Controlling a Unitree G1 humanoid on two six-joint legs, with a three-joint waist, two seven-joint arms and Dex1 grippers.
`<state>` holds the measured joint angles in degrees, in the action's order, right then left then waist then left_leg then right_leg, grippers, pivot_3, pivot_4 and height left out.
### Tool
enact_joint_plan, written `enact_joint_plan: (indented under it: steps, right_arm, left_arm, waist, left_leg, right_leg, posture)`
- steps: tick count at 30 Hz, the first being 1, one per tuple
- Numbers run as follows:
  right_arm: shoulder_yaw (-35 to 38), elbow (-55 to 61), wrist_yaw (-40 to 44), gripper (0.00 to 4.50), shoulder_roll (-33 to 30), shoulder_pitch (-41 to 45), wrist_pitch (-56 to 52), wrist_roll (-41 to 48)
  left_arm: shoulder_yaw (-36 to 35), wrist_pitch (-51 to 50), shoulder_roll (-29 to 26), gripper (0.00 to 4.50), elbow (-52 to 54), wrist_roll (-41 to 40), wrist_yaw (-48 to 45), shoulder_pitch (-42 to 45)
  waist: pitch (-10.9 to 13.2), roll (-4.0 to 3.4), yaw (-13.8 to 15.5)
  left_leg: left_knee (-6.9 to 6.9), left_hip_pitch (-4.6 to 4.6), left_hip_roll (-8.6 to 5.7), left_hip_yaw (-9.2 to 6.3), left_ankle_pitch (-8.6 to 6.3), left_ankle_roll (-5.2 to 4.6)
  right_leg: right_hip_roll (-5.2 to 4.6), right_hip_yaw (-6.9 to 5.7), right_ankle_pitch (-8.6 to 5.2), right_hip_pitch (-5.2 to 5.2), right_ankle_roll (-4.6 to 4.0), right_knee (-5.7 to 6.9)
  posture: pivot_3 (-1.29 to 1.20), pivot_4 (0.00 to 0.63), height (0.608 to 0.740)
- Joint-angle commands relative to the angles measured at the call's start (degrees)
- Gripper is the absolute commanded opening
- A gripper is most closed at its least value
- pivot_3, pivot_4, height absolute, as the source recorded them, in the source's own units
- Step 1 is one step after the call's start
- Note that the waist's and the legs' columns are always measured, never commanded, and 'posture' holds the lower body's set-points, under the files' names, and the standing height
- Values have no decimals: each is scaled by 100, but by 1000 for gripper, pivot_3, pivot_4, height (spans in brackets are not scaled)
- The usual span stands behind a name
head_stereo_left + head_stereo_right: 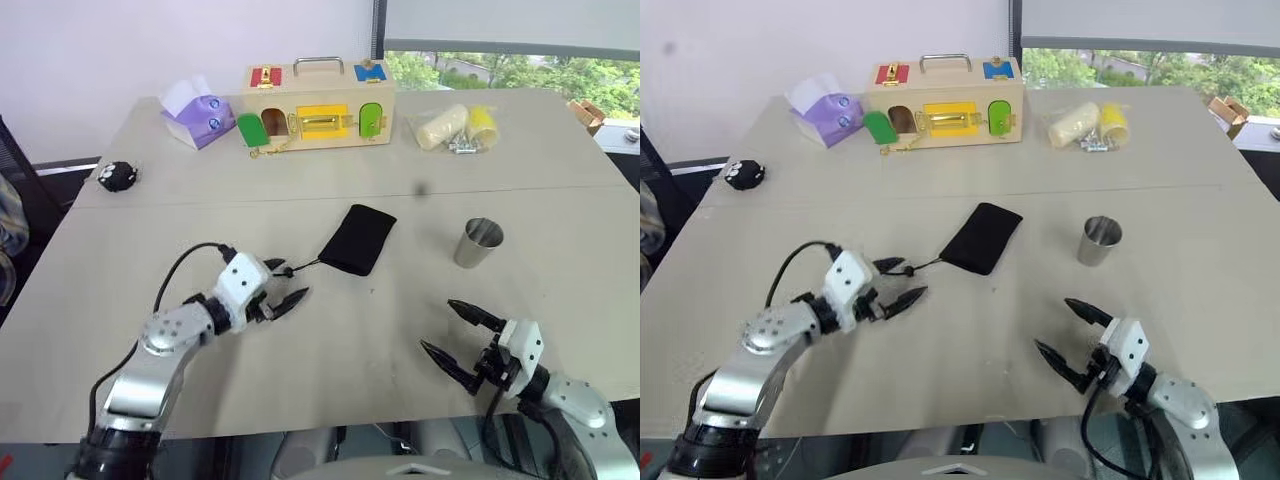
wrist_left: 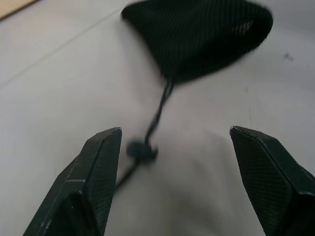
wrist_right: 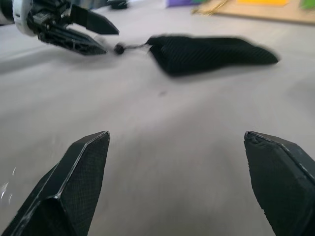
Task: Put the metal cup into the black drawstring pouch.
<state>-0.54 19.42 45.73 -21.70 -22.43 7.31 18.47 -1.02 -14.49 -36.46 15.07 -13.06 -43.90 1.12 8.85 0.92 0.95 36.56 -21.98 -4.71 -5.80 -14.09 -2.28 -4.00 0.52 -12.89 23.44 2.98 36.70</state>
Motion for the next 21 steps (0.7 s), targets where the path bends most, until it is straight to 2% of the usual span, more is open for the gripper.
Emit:
enact_joint_plan:
  steps: [1, 11, 21]
  right_arm:
    - [-113, 526, -530, 4417, 203, -199, -33, -193]
    - [-473, 962, -1302, 4417, 512, -688, 114, -765]
    - [-648, 814, -1553, 4417, 611, -870, 477, -861]
  left_arm:
    - [147, 198, -60, 3654, -299, -125, -459, 372]
    - [829, 1004, 197, 3654, -2093, 268, -1248, 1850]
    - [932, 1426, 1022, 3654, -3310, 352, -1177, 2576]
  waist:
    - [0, -3, -15]
    - [0, 1, -5]
    - [0, 4, -12]
  left_leg:
    - [-1, 1, 0, 0, -1, 2]
    - [-3, -2, -2, 0, 1, 3]
    - [-2, -3, -3, 2, 15, -18]
  right_leg:
    - [2, 1, 2, 2, 0, 0]
    - [5, 0, 2, 9, 4, 1]
    - [5, 4, 9, 10, -6, 1]
  posture:
    - [0, 150, 740]
    - [0, 150, 740]
    - [0, 150, 740]
